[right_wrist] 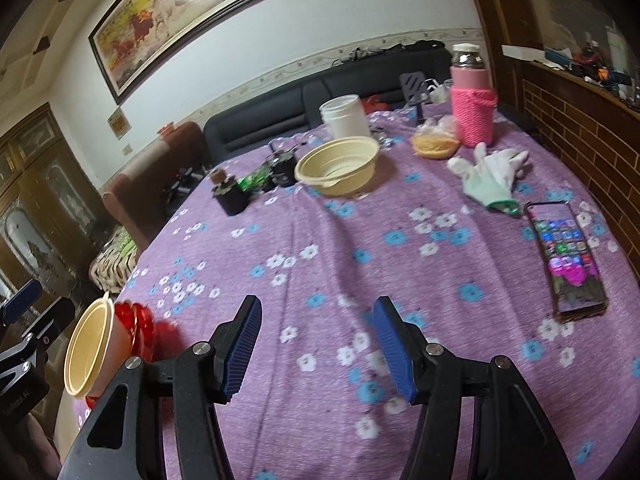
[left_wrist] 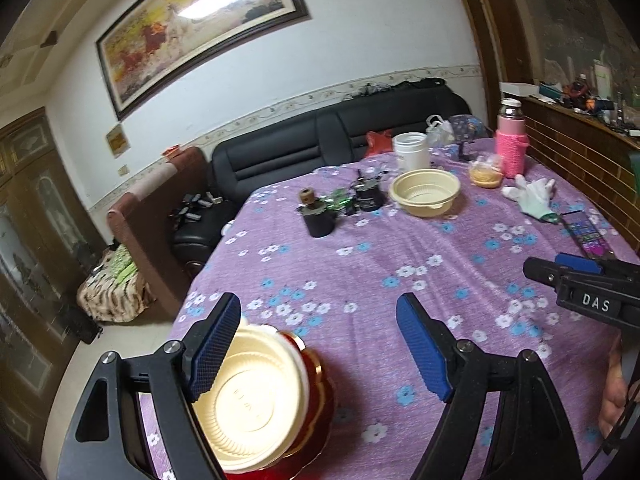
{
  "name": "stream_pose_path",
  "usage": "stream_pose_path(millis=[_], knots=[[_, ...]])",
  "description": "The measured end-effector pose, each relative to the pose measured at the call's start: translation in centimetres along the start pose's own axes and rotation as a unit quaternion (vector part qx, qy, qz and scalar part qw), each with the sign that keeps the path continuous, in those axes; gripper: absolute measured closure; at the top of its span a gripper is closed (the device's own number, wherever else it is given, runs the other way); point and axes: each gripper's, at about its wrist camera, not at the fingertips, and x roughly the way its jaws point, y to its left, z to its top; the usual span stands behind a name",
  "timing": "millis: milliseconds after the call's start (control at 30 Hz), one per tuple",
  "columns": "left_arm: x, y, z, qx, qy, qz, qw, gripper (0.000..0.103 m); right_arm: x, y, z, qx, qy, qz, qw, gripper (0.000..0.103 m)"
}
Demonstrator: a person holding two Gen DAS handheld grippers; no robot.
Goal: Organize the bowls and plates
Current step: 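Move the right tool to the remaining beige plastic bowl, then grasp the beige bowl rim with the right tool and lift it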
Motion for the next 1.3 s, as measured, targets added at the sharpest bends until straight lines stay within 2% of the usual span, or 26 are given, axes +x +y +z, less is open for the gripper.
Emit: stream_pose_path(millis=[100,200,300,400,500,633,733,867,933,1167,1233,1300], knots=[[-0.1,0.2,2.5,-0.001,0.018,-0.055,0.9983,0.023,-1.2,-1.0,1.5,0.001,-0.012,-0.013,1.0,0.041],[0.0,1.4,6.3,-0.02,0.035,-0.113,0.9928,0.023,-2.8,-2.1,3.7,-0.003,-0.034,-0.037,0.999,0.041],[0.7,1.9,10.2,-0.019,0.048,-0.146,0.988,0.023,-4.1,-3.2,6.6,-0.008,-0.054,-0.067,0.996,0.041],[2.3,1.6,13.7,0.013,0.064,-0.127,0.9897,0.023,-4.7,-4.3,10.2,-0.017,-0.07,-0.098,0.993,0.041],[4.6,0.9,16.3,0.04,0.081,-0.111,0.9896,0.023,-4.2,-5.4,13.6,-0.014,-0.068,-0.108,0.992,0.041],[9.2,-0.2,18.7,0.037,0.098,-0.125,0.9865,0.023,-0.7,-7.4,18.3,0.023,-0.051,-0.1,0.993,0.041],[13.6,-1.2,19.1,0.007,0.102,-0.14,0.9848,0.023,4.8,-8.1,19.7,0.055,-0.011,-0.075,0.996,0.041],[20.2,-2.6,17.4,-0.043,0.148,-0.163,0.9746,0.023,13.0,-8.2,18.7,0.091,0.056,-0.038,0.994,0.041],[22.9,-3.3,16.1,-0.053,0.173,-0.166,0.9695,0.023,15.6,-8.2,18.0,0.095,0.068,-0.034,0.993,0.041],[27.0,-3.6,14.0,-0.062,0.199,-0.159,0.9649,0.023,22.0,-9.0,16.9,0.117,0.101,-0.047,0.987,0.041],[27.6,-3.6,13.4,-0.067,0.208,-0.164,0.9619,0.023,23.1,-9.1,16.6,0.125,0.11,-0.038,0.985,0.044],[27.8,-3.7,13.0,-0.065,0.213,-0.165,0.9608,0.023,24.0,-8.9,16.5,0.127,0.112,-0.037,0.985,0.058]])
